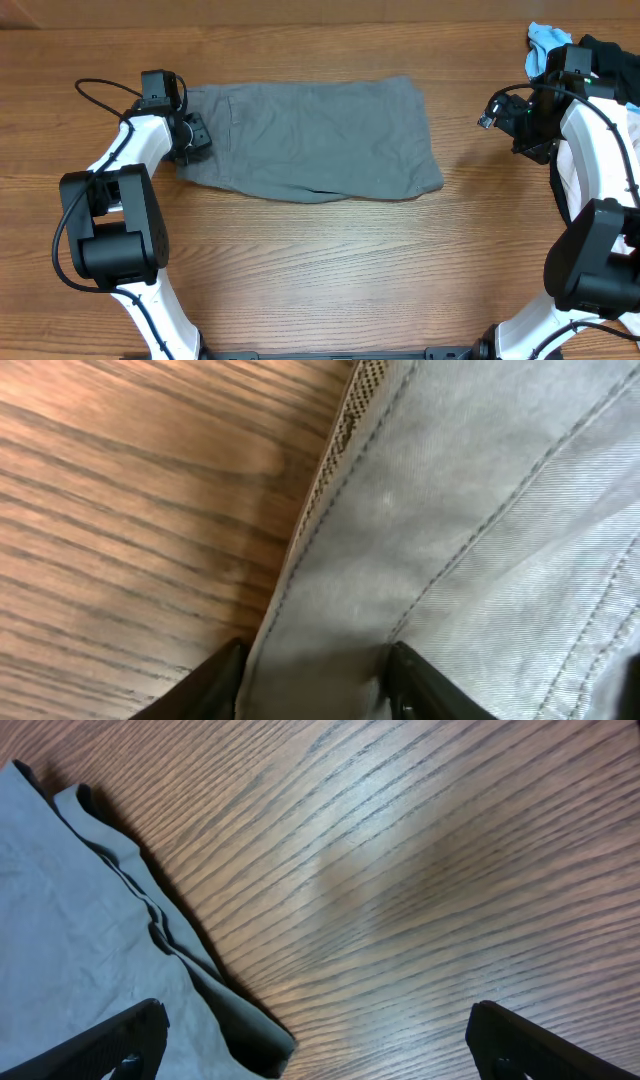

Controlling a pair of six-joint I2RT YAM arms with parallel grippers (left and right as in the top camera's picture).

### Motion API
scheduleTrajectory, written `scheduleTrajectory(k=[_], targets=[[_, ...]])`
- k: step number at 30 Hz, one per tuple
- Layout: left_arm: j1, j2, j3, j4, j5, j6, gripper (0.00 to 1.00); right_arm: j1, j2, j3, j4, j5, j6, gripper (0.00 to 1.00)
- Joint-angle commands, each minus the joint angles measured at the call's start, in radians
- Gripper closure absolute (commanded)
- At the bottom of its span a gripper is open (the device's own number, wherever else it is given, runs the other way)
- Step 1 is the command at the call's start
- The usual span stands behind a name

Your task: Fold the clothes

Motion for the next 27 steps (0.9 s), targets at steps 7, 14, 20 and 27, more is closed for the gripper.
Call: scheduleTrajectory(k=[7, 14, 20, 27], targets=[[-0.007, 0.103, -0.050, -0.024, 0.124, -0.009, 0.46, -0.003, 0.002, 0.021, 0.005, 0.014, -0.004, 0.00], [-0.008, 0.103, -0.050, -0.039, 0.124, -0.009, 0.57, -0.003, 0.002, 0.021, 0.005, 0.014, -0.004, 0.00], [-0.007, 0.103, -0.050, -0.049, 0.115, -0.010, 0.80, -0.003, 0.002, 0.021, 0.005, 0.014, -0.004, 0.00], [-0.006, 0.103, 0.018, -0.125, 0.111, -0.009, 0.96, -0.003, 0.002, 0.021, 0.005, 0.014, -0.004, 0.00]])
